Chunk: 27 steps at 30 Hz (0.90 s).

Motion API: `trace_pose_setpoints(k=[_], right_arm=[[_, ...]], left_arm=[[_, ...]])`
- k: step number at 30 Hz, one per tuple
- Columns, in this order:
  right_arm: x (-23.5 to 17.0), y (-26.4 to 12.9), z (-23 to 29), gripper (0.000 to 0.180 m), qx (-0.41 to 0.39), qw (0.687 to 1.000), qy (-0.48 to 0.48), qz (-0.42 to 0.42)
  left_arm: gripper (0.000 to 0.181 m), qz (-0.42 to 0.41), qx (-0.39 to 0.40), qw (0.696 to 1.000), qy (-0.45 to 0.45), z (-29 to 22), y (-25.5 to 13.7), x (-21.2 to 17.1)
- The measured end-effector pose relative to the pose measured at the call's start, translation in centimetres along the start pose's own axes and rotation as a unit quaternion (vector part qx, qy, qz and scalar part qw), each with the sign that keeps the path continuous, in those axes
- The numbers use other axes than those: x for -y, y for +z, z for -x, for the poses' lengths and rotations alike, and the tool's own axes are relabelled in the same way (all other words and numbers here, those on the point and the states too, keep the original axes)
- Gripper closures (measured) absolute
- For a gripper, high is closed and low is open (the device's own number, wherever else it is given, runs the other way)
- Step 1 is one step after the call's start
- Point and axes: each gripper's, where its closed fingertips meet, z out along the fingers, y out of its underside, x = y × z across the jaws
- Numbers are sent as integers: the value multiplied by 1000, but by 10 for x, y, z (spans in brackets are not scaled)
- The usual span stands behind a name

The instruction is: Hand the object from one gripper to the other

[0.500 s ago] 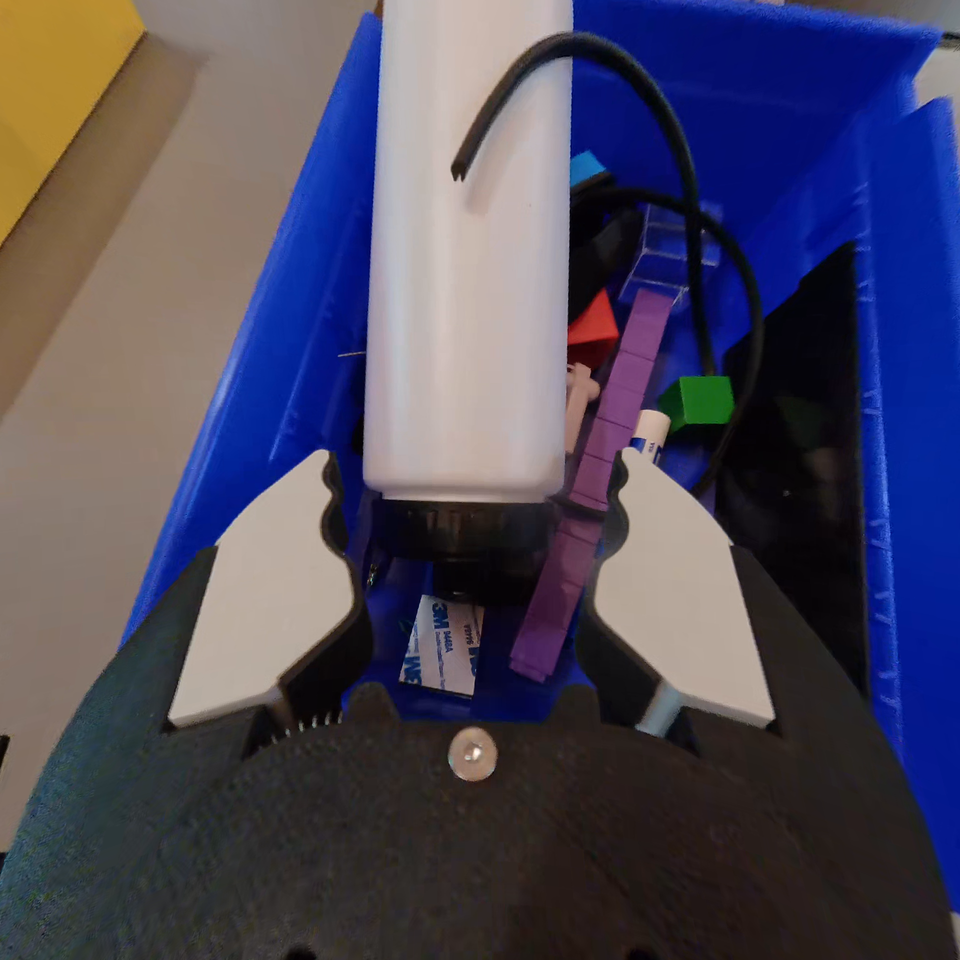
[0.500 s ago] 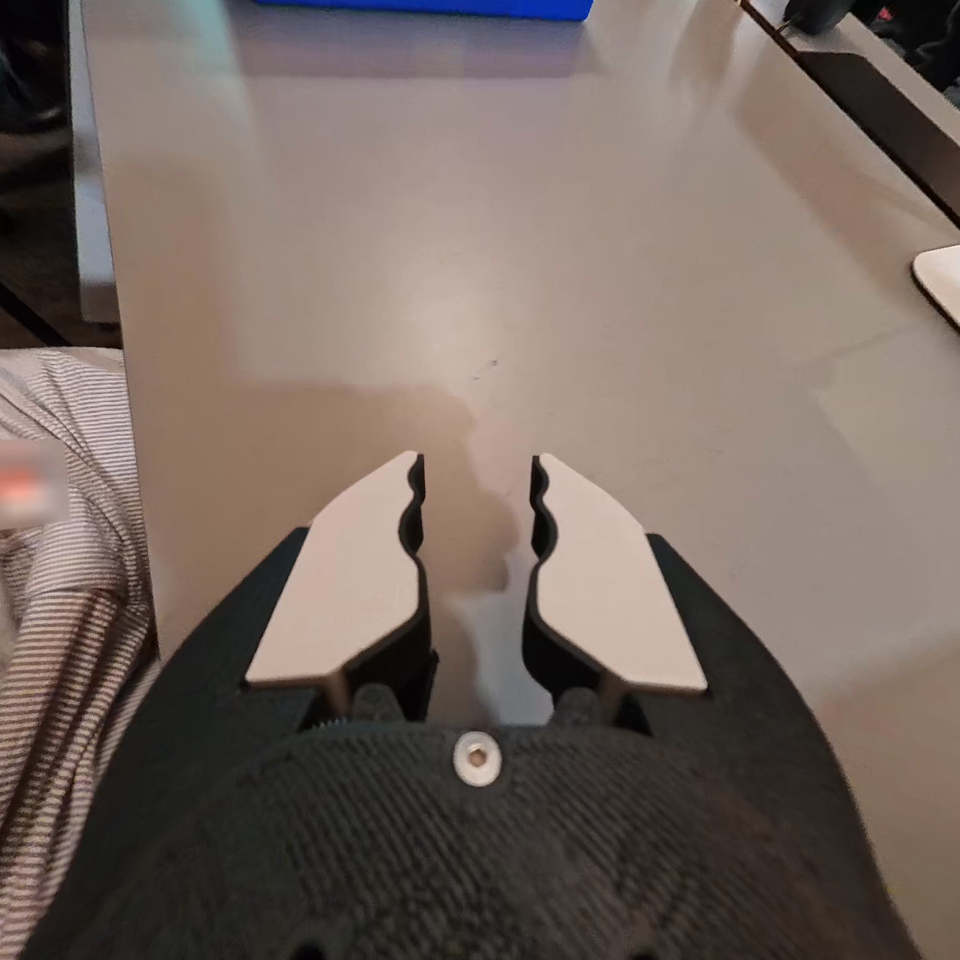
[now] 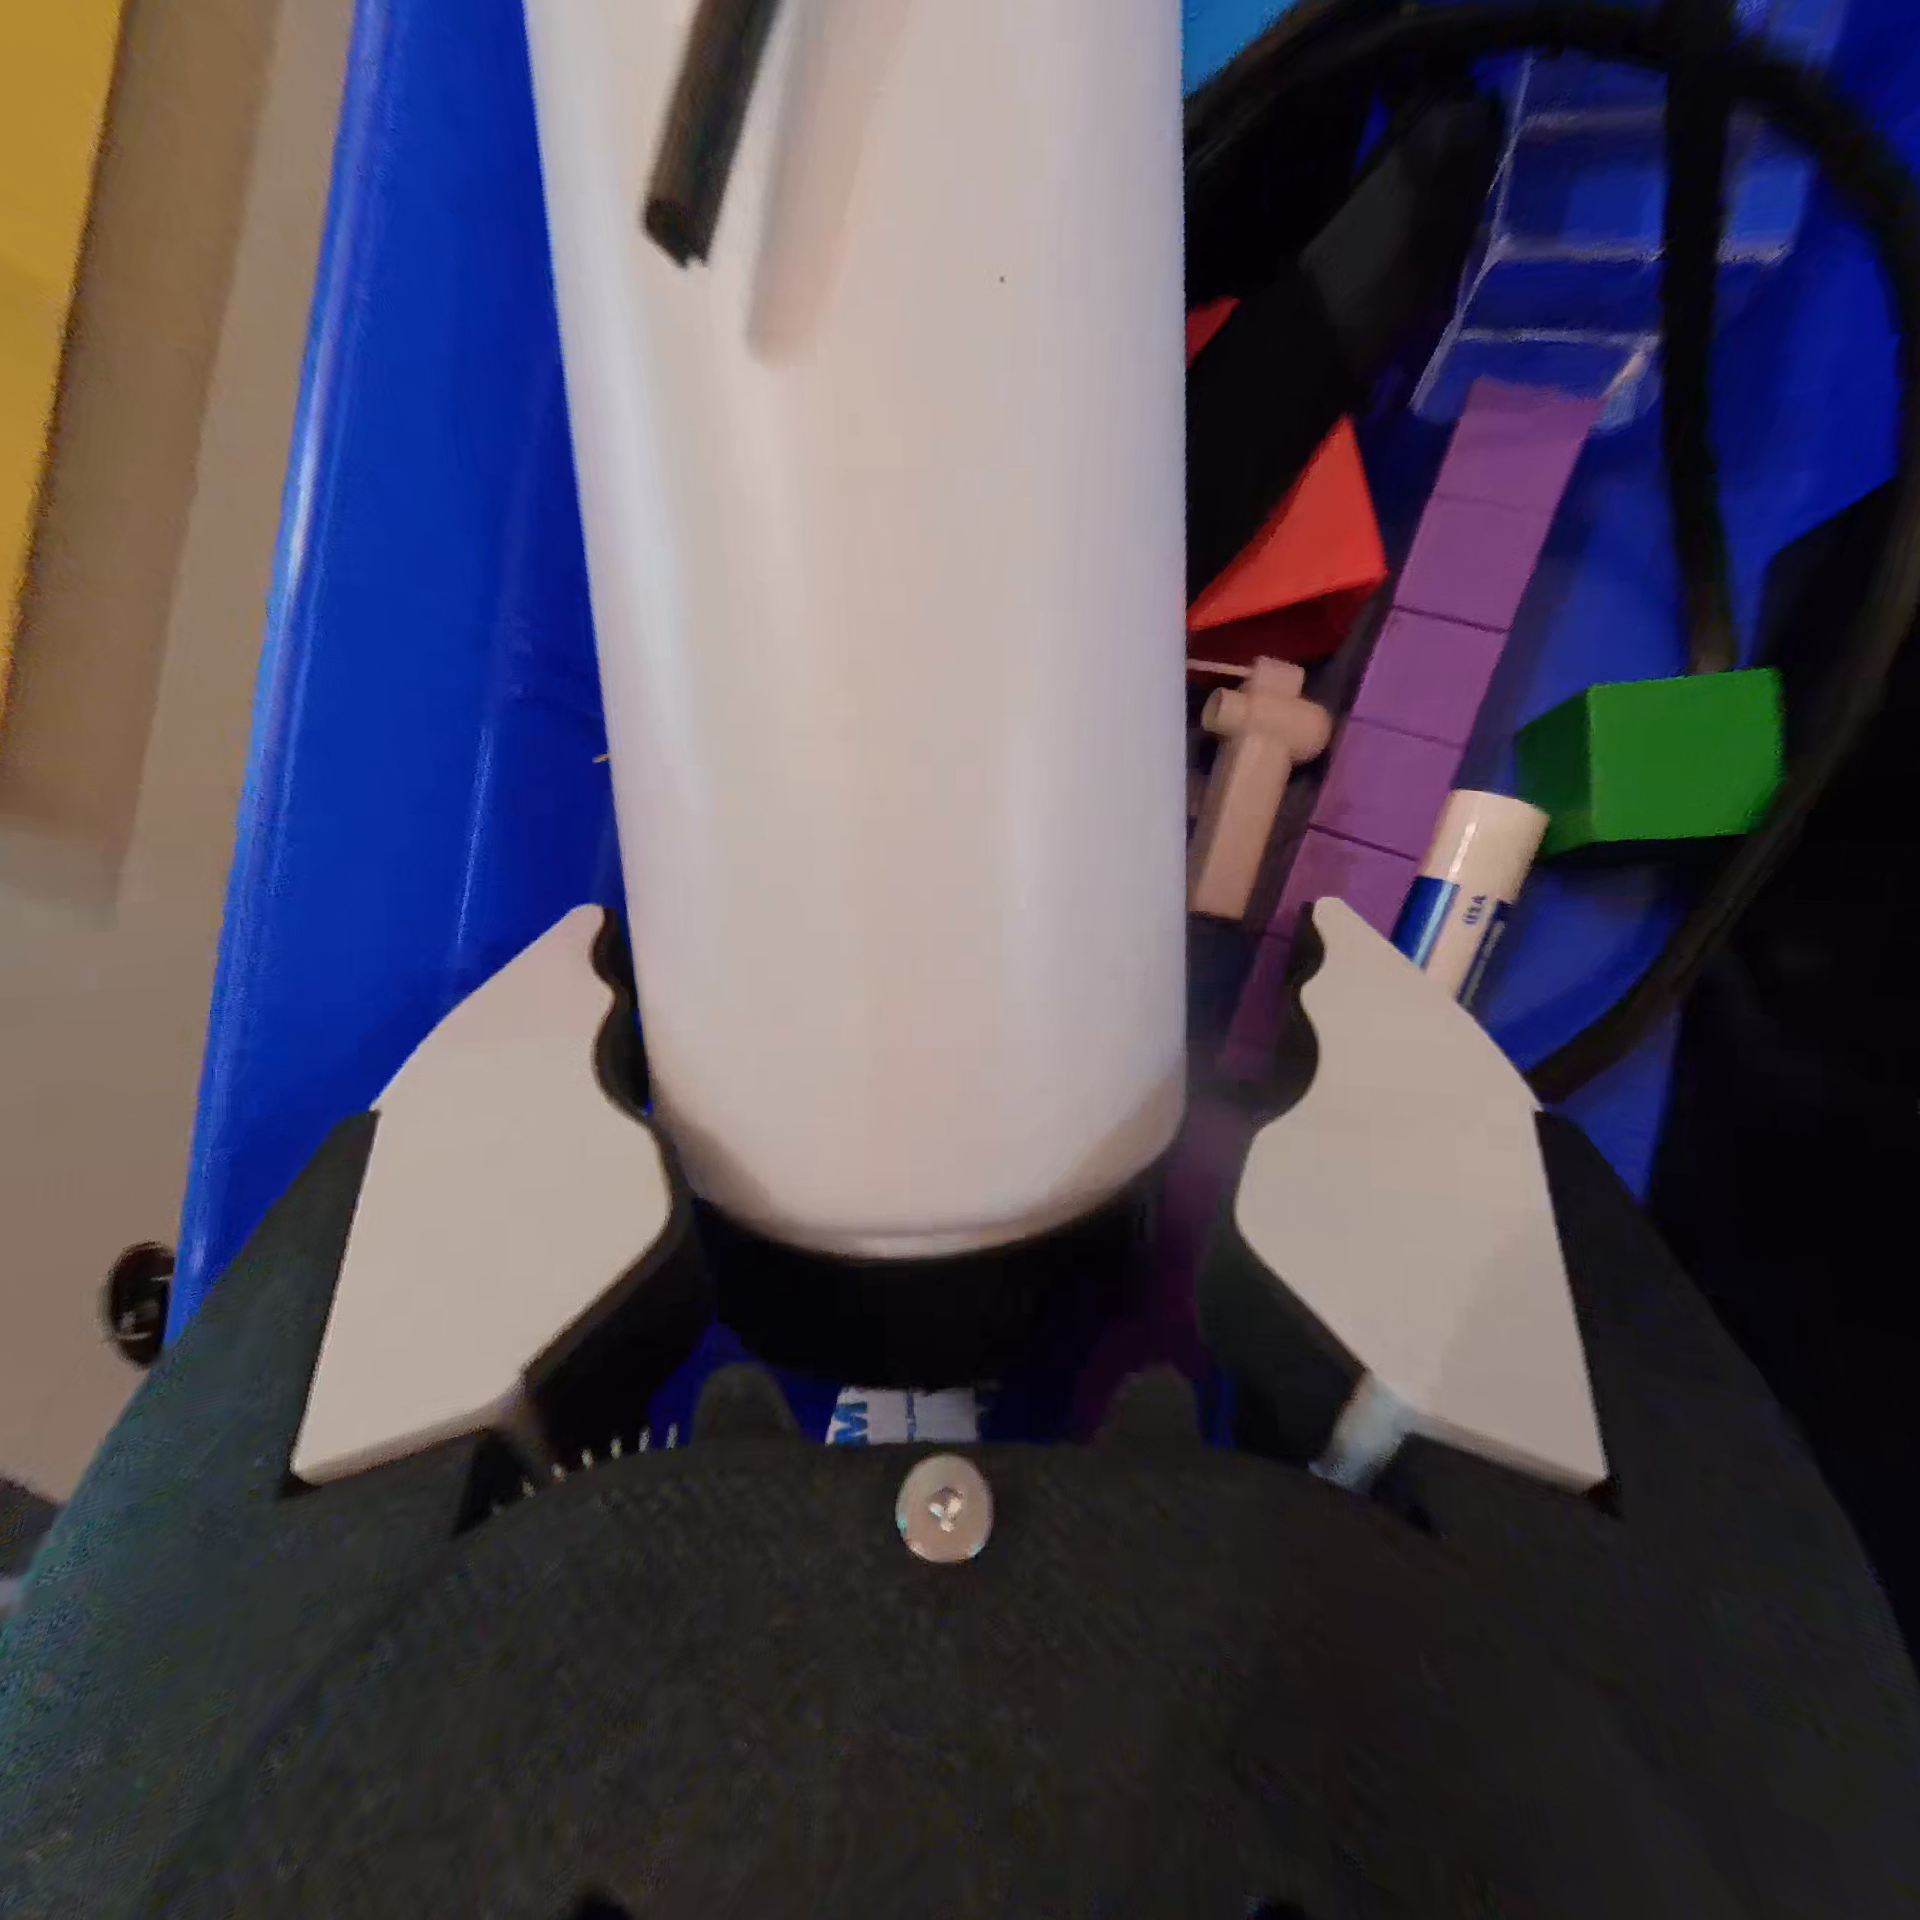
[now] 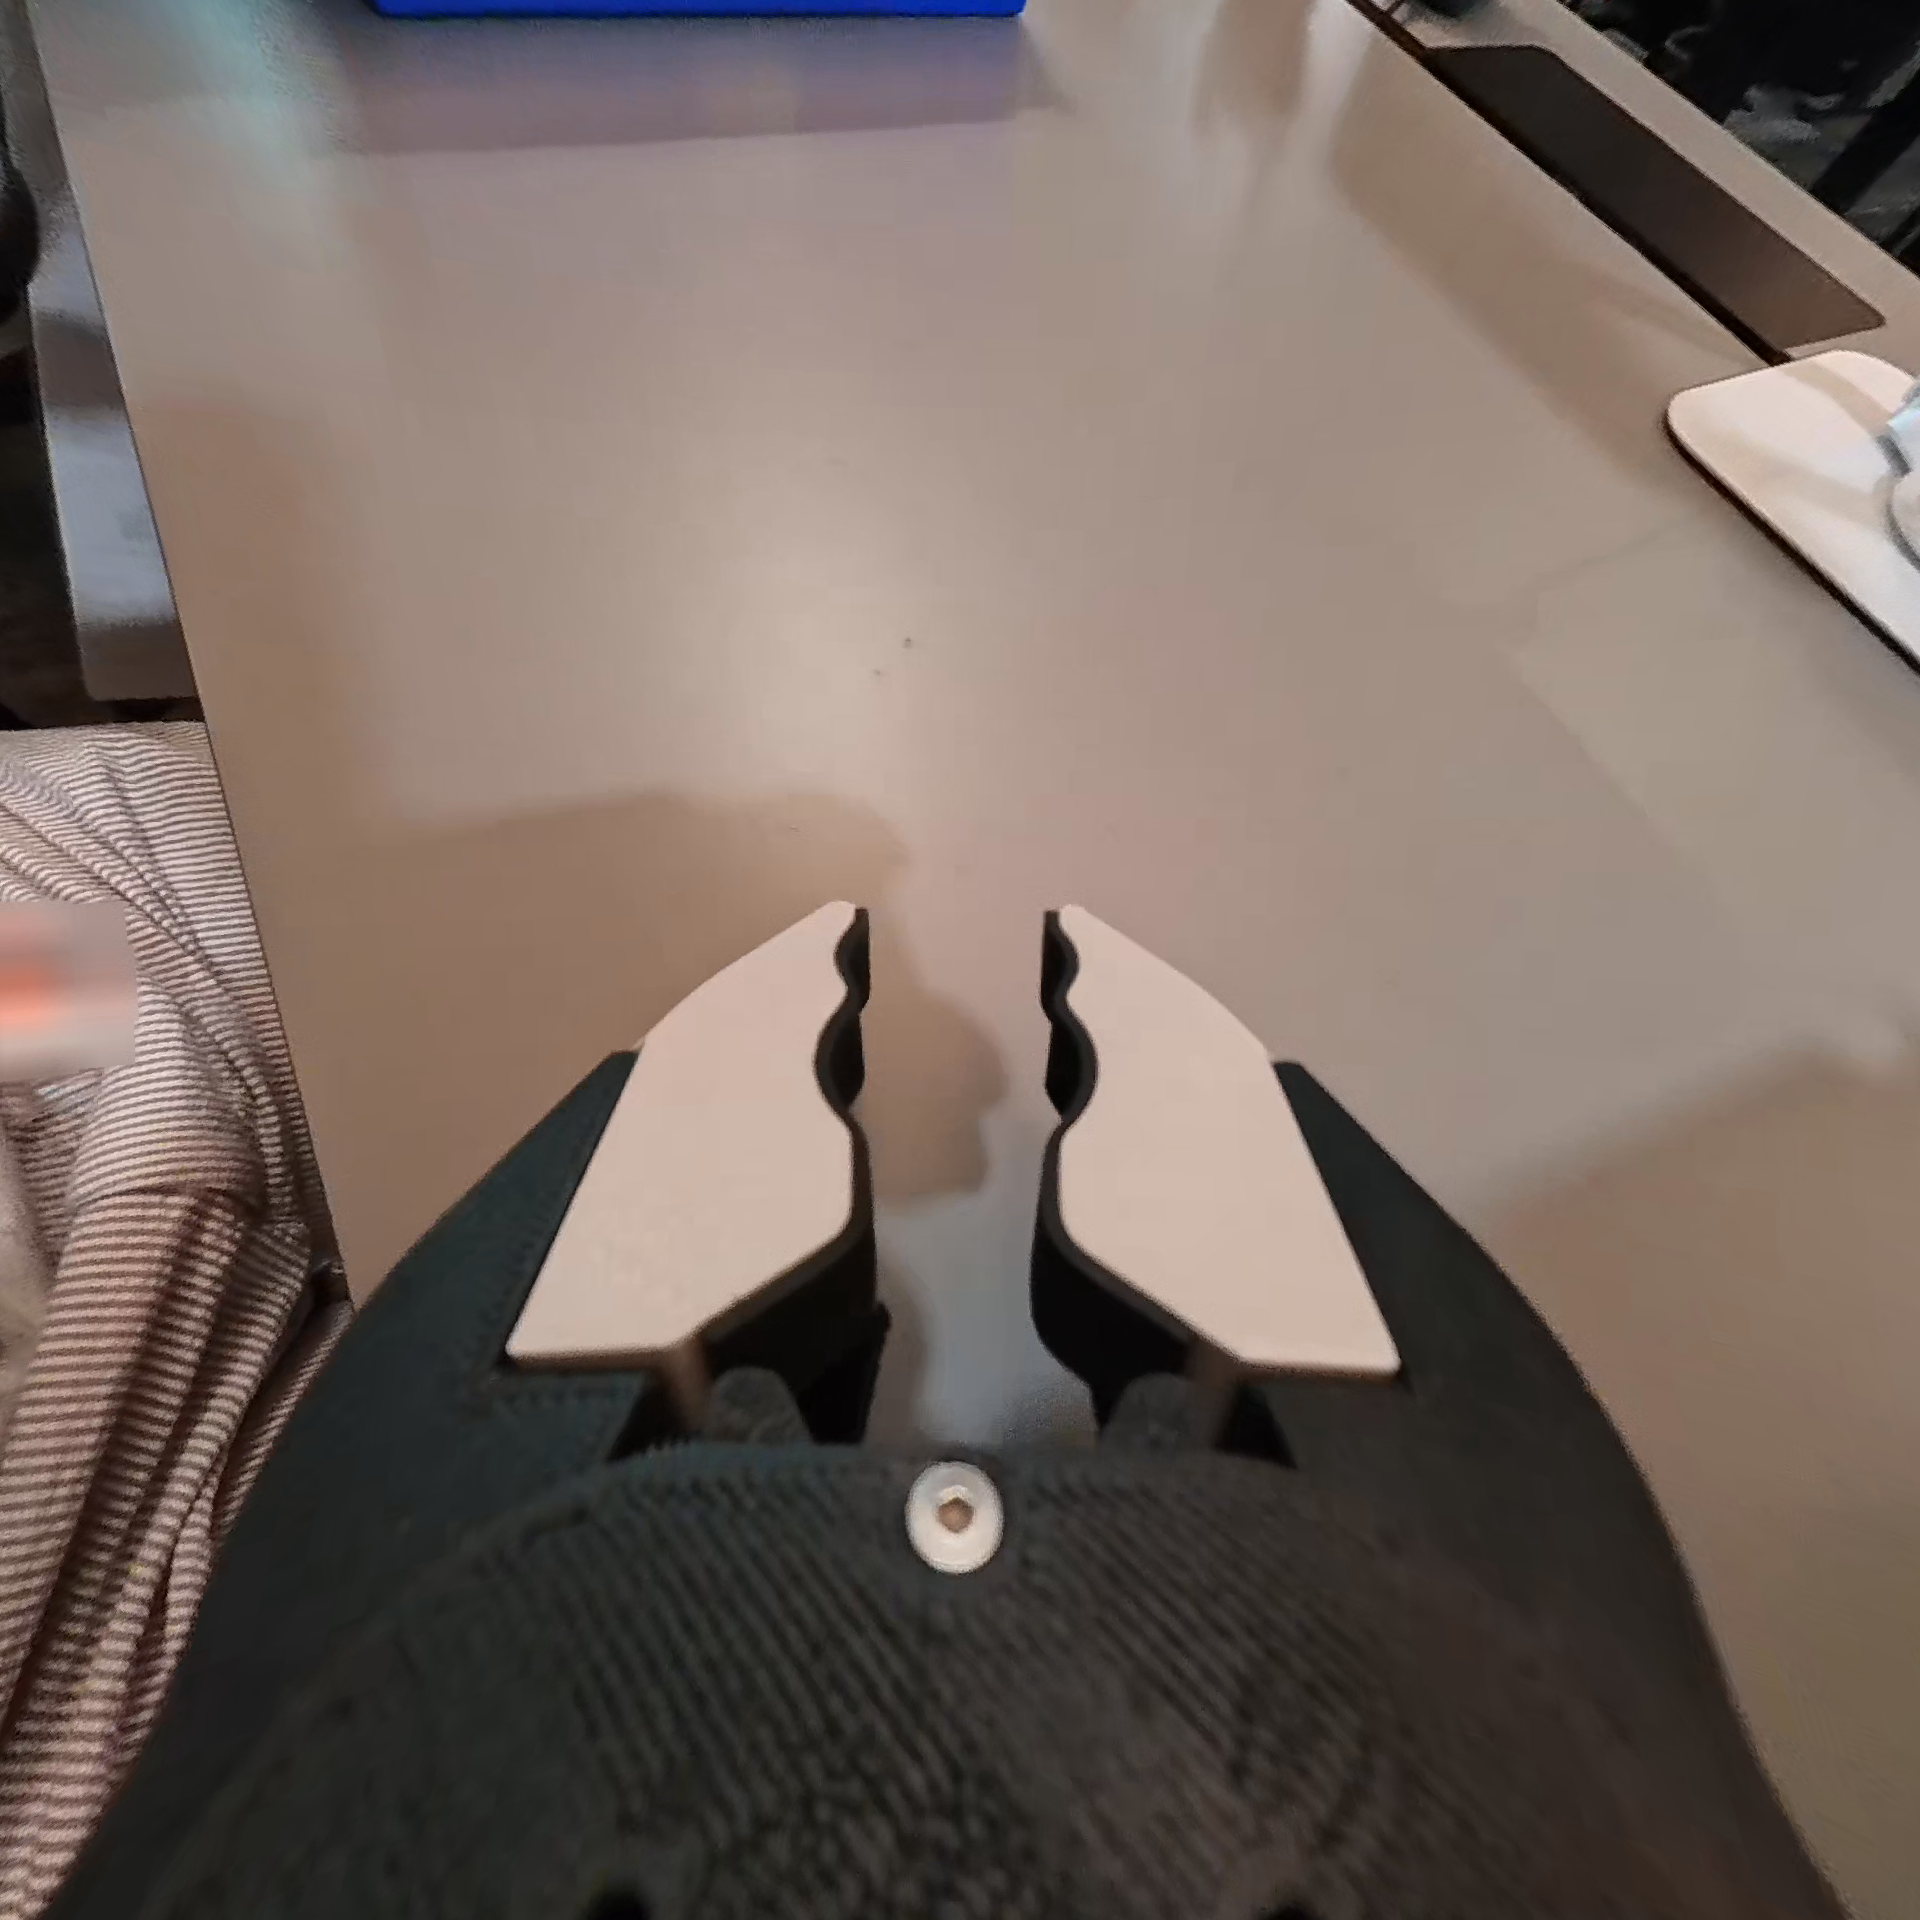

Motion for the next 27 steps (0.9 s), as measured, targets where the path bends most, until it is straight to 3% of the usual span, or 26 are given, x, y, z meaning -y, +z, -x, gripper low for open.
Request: trace_pose_setpoints(k=[2, 8, 18, 23, 27], right_arm=[[-1, -2, -2, 147, -4, 1000, 4, 0], [-3, -3, -2, 148, -2, 1000, 9, 4], [-2, -3, -3, 148, 4, 1000, 16, -1], [-1, -4, -3, 148, 5, 1000, 17, -4], [-1, -4, -5, 148, 2, 1000, 20, -3]], left_arm=[[73, 7, 20, 1000, 8, 1, 1, 2], [78, -6, 13, 1000, 5, 7, -6, 7], [80, -207, -62, 973, -78, 12, -94, 69], [81, -335, -130, 926, -114, 11, -152, 97], [80, -441, -296, 836, -140, -24, -213, 121]])
